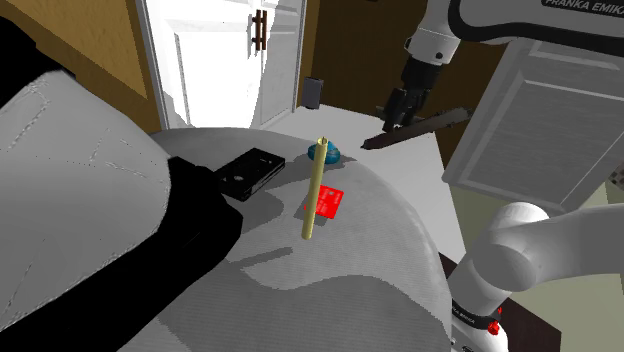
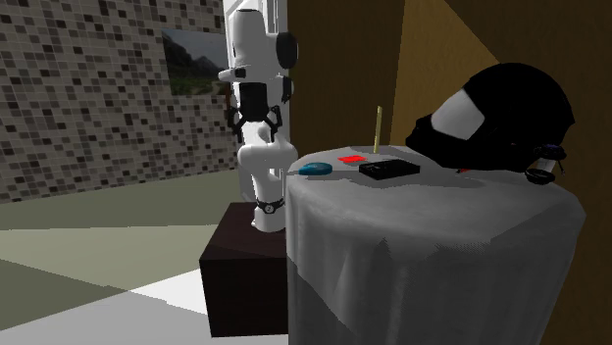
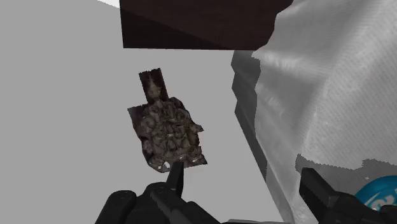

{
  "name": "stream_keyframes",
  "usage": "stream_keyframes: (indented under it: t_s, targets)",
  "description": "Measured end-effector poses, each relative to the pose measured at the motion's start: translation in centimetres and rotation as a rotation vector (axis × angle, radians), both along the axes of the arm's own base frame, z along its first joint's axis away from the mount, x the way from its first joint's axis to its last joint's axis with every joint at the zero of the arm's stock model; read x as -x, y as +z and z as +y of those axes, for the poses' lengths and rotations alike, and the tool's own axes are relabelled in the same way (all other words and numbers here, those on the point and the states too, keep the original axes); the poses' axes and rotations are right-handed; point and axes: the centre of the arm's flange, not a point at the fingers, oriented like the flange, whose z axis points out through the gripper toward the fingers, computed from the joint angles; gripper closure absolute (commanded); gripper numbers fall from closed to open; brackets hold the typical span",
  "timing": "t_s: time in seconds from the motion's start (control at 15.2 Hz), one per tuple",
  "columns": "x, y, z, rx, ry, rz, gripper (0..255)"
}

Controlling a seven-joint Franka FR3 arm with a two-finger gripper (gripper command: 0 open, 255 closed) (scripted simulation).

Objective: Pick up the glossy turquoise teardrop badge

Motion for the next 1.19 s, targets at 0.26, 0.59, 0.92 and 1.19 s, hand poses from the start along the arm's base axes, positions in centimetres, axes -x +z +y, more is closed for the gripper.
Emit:
stream_keyframes:
  t_s: [0.26,0.59,0.92,1.19]
  targets:
    - [-0.9,-0.3,2.5,0.002,0.002,0.014,0]
    - [-3.5,-1.0,8.9,0.007,0.008,0.047,0]
    - [-5.8,-1.6,15.3,0.011,0.013,0.082,0]
    - [-6.7,-3.0,17.5,0.012,0.014,0.094,0]
